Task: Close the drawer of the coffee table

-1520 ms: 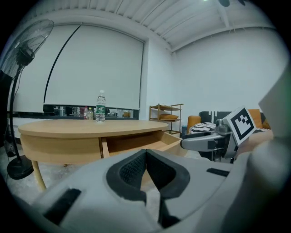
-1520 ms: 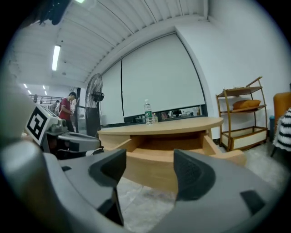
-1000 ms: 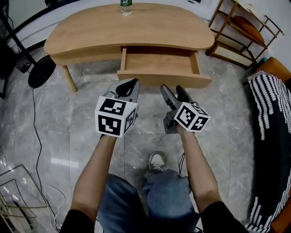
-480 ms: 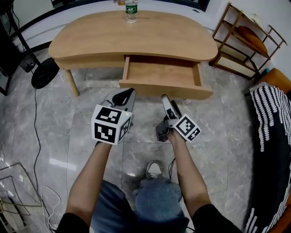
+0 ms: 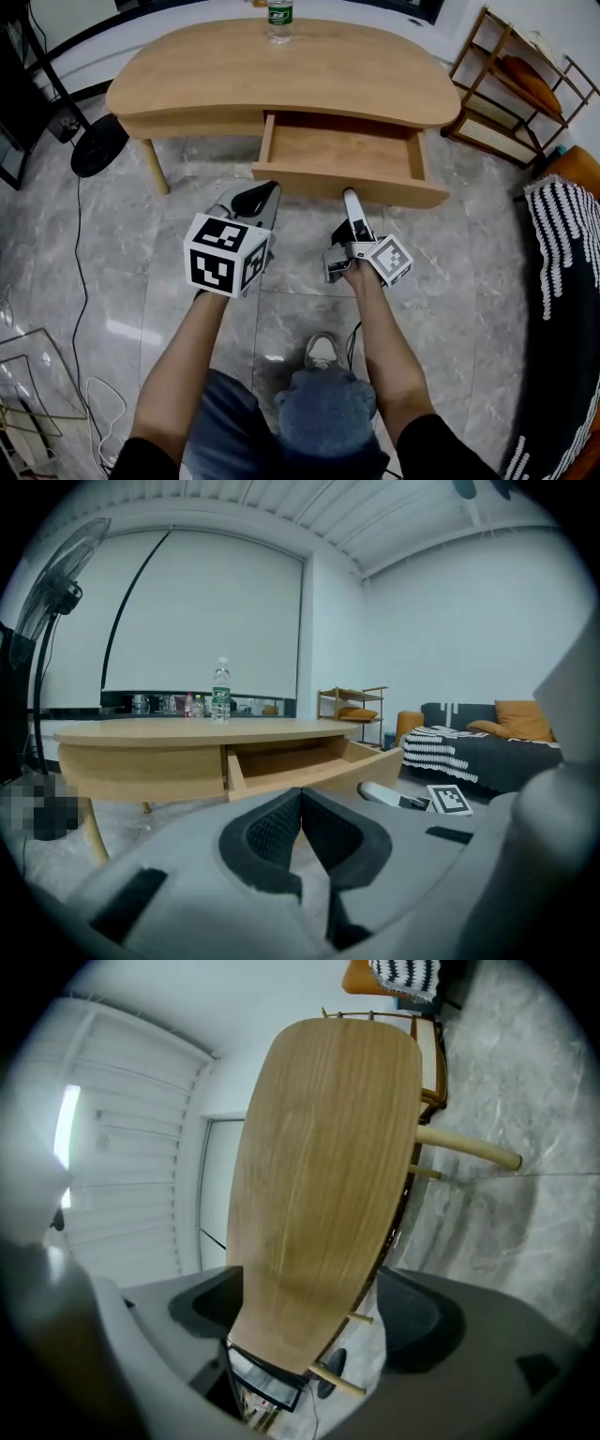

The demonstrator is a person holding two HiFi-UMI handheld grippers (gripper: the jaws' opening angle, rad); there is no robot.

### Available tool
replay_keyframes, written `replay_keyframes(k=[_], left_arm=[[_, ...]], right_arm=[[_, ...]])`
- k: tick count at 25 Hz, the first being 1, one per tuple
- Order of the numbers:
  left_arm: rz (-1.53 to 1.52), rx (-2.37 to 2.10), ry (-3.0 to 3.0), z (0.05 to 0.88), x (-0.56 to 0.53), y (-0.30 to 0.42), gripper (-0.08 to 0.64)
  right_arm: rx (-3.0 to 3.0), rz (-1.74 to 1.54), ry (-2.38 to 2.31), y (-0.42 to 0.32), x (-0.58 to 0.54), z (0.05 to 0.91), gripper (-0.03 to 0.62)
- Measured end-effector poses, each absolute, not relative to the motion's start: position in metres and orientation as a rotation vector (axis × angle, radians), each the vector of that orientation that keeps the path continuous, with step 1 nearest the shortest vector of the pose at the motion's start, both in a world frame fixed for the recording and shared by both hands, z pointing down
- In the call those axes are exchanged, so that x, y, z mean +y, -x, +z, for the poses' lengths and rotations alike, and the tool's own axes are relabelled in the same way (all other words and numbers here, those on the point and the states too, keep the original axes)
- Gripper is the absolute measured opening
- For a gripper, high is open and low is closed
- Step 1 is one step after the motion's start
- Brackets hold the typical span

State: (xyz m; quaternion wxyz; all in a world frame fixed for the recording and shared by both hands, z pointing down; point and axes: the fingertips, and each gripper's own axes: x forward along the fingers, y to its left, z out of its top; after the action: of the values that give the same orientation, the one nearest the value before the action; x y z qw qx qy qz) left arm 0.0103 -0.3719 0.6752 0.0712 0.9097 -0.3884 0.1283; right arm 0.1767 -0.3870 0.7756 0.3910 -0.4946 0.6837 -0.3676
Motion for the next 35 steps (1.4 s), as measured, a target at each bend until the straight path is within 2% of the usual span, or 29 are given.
replay_keyframes(k=[6, 15, 17, 35], left_arm=[[0.389, -1.183, -2.733, 0.675, -0.371, -0.007, 0.002], [0.368, -1.180, -2.740, 0.670, -0.369, -0.013, 0.002], [0.365, -1.177, -2.737, 0.670, -0.368, -0.014, 0.002], [0.332, -1.205, -2.743, 0.662, -0.381, -0.017, 0.003]], right_arm=[[1.640, -0.970, 1.157, -0.176, -0.390, 0.772, 0.385], [1.574, -1.033, 1.124, -0.177, -0.386, 0.754, 0.379], [1.582, -1.051, 1.141, -0.176, -0.387, 0.752, 0.405], [1.518, -1.148, 1.163, -0.182, -0.402, 0.752, 0.402]])
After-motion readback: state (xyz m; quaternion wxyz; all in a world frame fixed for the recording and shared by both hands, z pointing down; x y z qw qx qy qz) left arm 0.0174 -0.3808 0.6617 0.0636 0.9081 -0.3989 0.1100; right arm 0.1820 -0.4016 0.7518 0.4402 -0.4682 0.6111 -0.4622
